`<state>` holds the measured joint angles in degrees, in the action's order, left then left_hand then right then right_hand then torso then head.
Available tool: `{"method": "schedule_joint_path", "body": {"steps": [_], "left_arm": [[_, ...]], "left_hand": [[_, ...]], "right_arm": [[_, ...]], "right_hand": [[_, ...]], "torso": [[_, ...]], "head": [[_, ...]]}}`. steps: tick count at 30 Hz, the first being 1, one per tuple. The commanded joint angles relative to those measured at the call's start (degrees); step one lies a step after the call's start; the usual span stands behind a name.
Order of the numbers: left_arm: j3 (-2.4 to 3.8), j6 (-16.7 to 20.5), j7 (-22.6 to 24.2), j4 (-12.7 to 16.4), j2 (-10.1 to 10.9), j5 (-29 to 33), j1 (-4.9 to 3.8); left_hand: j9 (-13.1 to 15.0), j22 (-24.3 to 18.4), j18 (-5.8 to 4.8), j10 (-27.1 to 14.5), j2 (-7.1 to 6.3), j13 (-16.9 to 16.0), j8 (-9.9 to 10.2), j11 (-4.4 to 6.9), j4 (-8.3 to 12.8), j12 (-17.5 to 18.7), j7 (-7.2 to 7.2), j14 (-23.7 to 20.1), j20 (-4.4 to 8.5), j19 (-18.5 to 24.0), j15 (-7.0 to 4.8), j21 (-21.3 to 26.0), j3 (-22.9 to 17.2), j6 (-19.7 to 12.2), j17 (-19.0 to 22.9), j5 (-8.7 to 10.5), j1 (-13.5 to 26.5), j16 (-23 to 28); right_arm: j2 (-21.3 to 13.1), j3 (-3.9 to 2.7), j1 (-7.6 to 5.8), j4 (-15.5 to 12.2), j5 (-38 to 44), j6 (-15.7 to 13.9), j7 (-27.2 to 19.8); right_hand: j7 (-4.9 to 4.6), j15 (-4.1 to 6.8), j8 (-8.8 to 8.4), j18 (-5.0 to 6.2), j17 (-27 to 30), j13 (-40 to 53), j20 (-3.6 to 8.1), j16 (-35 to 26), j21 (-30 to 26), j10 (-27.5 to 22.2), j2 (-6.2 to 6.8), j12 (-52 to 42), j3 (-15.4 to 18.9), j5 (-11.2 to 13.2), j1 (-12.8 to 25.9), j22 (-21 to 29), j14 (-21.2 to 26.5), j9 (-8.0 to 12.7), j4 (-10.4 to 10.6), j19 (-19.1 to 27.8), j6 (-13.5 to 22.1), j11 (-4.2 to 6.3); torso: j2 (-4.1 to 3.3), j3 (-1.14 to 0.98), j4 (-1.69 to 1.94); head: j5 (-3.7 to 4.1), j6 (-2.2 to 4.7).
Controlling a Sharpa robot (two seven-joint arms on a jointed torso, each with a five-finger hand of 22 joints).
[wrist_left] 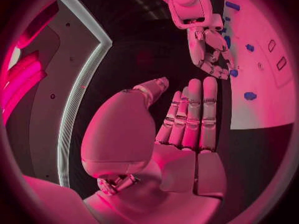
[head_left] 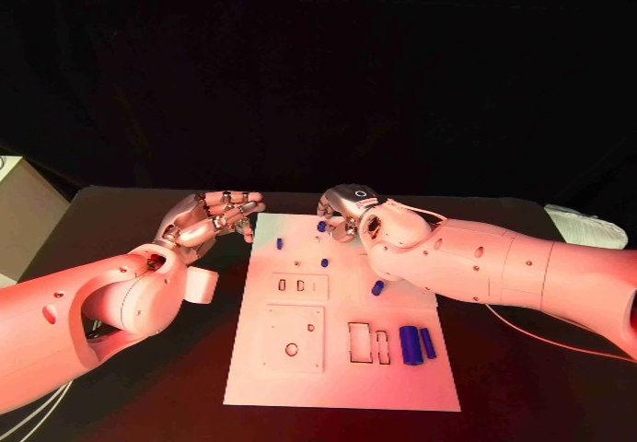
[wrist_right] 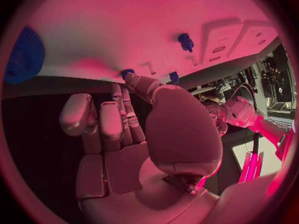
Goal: Assemble the parts on the task board
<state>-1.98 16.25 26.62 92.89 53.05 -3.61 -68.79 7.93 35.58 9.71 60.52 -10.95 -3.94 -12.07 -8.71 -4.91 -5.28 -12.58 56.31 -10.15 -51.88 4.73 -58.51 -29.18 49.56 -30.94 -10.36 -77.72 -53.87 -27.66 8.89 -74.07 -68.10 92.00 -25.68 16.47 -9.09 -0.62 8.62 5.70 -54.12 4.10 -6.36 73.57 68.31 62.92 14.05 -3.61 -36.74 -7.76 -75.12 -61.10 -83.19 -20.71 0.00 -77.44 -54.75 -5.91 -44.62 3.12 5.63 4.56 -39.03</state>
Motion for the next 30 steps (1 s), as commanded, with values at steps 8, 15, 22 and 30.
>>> {"method": "schedule_joint_path", "body": {"steps": [8, 15, 22, 30], "left_arm": [[0.06, -0.8, 0.2, 0.1, 0.0, -0.1, -0.08], [0.05, -0.7, 0.3, -0.1, 0.2, -0.1, -0.08], [0.05, -0.7, 0.4, -0.4, 0.5, -0.1, -0.08], [0.04, -0.8, 0.5, -0.7, 0.3, -0.1, -0.06]], "left_hand": [[0.1, 0.1, 0.85, -0.3, 0.12, 0.0, -0.2, -0.29, 0.1, 0.3, -0.18, -0.3, 0.02, 0.3, 0.01, -0.2, -0.3, -0.3, -0.1, 0.33, 0.1, -0.2], [0.1, 0.1, 0.85, -0.3, 0.1, 0.0, -0.2, -0.31, 0.2, 0.3, -0.19, -0.4, 0.01, 0.4, 0.03, -0.3, -0.4, -0.4, 0.0, 0.34, 0.1, -0.3], [0.1, 0.2, 0.86, -0.3, 0.1, 0.0, -0.2, -0.3, 0.2, 0.3, -0.18, -0.4, 0.0, 0.5, 0.03, -0.4, -0.4, -0.4, 0.0, 0.34, 0.1, -0.3], [0.1, 0.2, 0.86, -0.3, 0.1, 0.0, -0.2, -0.3, 0.2, 0.3, -0.18, -0.4, 0.0, 0.5, 0.03, -0.4, -0.4, -0.4, 0.0, 0.34, 0.1, -0.3]], "right_arm": [[-1.7, 0.02, 0.01, -1.8, 0.1, -0.3, -1.0], [-7.7, -0.2, -0.11, -7.1, -2.9, -5.2, -1.9], [-16.2, -0.99, -1.32, -12.9, -16.6, -7.9, -5.0], [-22.1, -1.27, -2.53, -14.7, -23.5, -3.1, -8.4]], "right_hand": [[0.24, -0.12, -0.65, 0.7, 1.1, -0.3, -0.06, -0.9, -1.6, -1.1, 0.67, -0.4, 1.0, 0.3, 0.0, 1.6, 0.6, 0.1, 0.1, 1.1, 1.1, 0.06], [0.21, 0.17, -0.64, 0.36, 0.4, 0.0, 0.15, -0.5, -0.6, 0.8, 0.61, -2.0, 1.3, -0.3, 0.1, 0.1, 0.2, -0.1, 0.6, 0.0, 0.7, 0.46], [0.0, 0.63, -0.48, -0.49, -3.7, 1.2, 0.52, 2.2, 2.5, 6.5, 2.14, -5.6, 3.6, -1.4, 2.2, -4.1, -1.1, -0.4, 2.4, -2.1, -0.3, 1.11], [1.15, 2.23, -1.12, -1.08, -7.0, 9.5, 1.98, 4.4, 4.7, 14.0, 2.05, -16.2, 11.8, -2.6, 1.1, -7.3, -1.7, -0.5, 2.9, -3.5, 0.4, 3.2]], "torso": [[0.02, 0.03, 0.11], [0.17, -0.07, -0.22], [0.39, -0.44, -0.97], [0.59, -0.9, -1.48]], "head": [[0.07, -0.11], [-0.22, 0.18], [-0.36, 0.67], [-0.16, 0.79]]}}
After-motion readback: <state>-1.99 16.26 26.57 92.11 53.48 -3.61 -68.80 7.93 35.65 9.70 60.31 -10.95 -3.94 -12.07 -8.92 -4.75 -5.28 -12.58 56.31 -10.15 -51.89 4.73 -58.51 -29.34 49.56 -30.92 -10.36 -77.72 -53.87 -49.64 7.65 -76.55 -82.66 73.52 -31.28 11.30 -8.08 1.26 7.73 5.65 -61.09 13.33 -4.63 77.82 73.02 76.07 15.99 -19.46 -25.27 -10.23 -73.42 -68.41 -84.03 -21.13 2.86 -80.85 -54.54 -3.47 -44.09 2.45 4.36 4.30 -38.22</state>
